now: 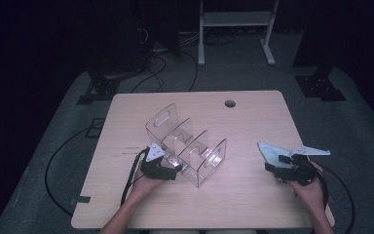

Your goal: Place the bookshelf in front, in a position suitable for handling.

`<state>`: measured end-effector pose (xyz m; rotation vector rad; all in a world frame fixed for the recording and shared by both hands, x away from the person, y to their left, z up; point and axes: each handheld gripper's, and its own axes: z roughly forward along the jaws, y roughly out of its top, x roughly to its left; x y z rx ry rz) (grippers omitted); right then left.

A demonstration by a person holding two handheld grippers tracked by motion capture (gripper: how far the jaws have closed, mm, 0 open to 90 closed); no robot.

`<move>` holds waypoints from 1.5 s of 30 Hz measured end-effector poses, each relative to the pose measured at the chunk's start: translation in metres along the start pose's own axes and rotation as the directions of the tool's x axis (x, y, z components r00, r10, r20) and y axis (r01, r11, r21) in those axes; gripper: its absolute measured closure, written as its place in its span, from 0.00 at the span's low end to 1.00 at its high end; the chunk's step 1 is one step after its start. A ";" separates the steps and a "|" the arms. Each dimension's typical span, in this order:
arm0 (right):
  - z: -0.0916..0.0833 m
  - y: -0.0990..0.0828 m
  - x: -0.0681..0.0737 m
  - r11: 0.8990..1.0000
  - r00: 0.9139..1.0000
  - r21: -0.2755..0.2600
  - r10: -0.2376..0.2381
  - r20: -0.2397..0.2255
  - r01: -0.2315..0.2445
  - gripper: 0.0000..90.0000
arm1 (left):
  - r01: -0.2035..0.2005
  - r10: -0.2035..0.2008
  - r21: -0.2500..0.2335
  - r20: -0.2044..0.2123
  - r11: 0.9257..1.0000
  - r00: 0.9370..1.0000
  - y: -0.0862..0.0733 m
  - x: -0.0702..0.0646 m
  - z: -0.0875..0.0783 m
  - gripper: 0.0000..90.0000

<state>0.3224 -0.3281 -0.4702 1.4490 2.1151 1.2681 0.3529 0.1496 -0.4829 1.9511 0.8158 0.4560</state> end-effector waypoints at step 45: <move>0.050 0.017 -0.009 0.988 0.960 0.155 -0.034 0.279 -0.010 0.82 | -0.003 0.004 -0.032 0.006 0.999 1.000 -0.005 -0.018 -0.004 0.09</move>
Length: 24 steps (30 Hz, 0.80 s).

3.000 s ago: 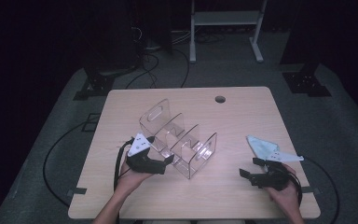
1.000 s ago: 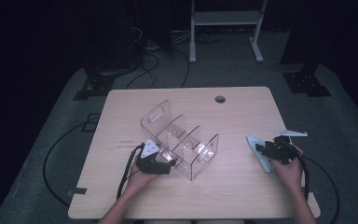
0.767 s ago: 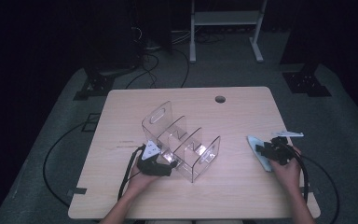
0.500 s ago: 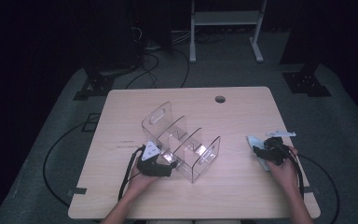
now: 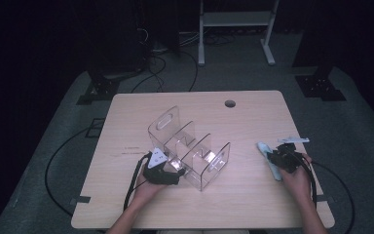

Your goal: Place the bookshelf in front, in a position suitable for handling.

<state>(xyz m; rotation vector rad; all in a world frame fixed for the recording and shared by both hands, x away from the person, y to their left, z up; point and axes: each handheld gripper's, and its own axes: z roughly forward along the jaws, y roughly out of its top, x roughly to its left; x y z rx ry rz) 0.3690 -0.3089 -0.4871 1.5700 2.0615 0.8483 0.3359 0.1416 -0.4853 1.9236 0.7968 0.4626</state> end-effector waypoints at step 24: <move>-0.065 0.019 0.091 0.956 0.874 -0.292 -0.108 -0.474 -0.041 0.88 | 0.005 -0.005 0.004 -0.009 1.000 1.000 0.000 -0.007 0.000 0.09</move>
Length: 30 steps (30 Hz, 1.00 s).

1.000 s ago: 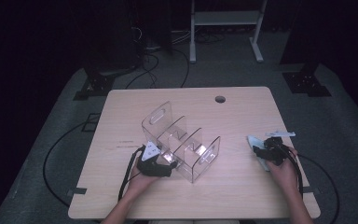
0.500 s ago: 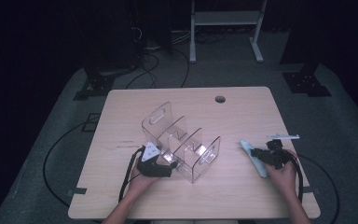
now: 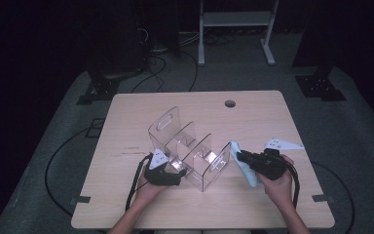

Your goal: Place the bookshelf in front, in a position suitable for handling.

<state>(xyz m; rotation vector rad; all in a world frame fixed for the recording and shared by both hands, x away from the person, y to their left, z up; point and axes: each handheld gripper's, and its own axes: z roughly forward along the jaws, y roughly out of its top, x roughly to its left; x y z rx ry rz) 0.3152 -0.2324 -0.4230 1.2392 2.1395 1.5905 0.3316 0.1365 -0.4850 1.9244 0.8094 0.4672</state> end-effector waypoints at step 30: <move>0.028 -0.010 -0.005 0.999 1.000 0.039 0.003 -0.029 -0.002 0.87 | 0.002 -0.002 -0.002 -0.003 1.000 1.000 0.000 -0.004 -0.001 0.08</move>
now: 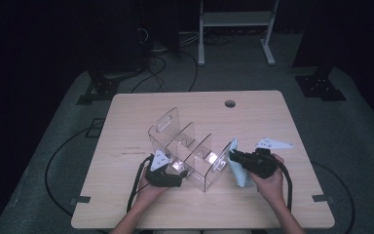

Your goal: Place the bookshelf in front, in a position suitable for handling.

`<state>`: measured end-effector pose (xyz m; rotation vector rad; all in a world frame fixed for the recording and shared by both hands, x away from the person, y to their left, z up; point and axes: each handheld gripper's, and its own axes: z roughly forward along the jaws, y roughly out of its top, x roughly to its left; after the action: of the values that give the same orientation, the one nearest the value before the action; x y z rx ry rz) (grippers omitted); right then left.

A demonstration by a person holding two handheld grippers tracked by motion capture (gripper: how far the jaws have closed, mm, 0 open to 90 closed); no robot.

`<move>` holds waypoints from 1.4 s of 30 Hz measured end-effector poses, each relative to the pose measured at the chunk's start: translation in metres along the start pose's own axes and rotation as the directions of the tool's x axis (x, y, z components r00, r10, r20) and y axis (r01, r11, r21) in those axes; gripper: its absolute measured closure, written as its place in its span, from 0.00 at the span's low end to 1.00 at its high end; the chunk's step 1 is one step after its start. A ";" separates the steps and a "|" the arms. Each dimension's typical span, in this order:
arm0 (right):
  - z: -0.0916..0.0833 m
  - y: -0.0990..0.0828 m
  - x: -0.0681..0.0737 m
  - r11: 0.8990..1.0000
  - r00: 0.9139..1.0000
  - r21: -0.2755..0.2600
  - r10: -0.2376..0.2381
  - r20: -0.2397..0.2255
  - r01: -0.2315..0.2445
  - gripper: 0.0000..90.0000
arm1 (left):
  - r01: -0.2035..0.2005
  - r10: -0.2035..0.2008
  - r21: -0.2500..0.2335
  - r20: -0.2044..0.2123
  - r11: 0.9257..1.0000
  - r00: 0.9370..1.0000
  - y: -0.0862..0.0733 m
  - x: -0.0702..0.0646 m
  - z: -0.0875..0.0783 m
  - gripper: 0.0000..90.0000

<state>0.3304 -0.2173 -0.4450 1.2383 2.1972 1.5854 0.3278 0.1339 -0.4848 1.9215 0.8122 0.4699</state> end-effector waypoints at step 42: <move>0.040 -0.036 0.012 0.973 0.999 0.227 -0.050 -0.011 0.051 0.86 | 0.032 -0.032 -0.014 -0.050 0.999 0.998 0.000 0.000 0.001 0.09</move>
<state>0.3263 -0.1833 -0.4885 1.2242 2.4488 1.3499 0.3287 0.1337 -0.4850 1.8884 0.8688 0.5041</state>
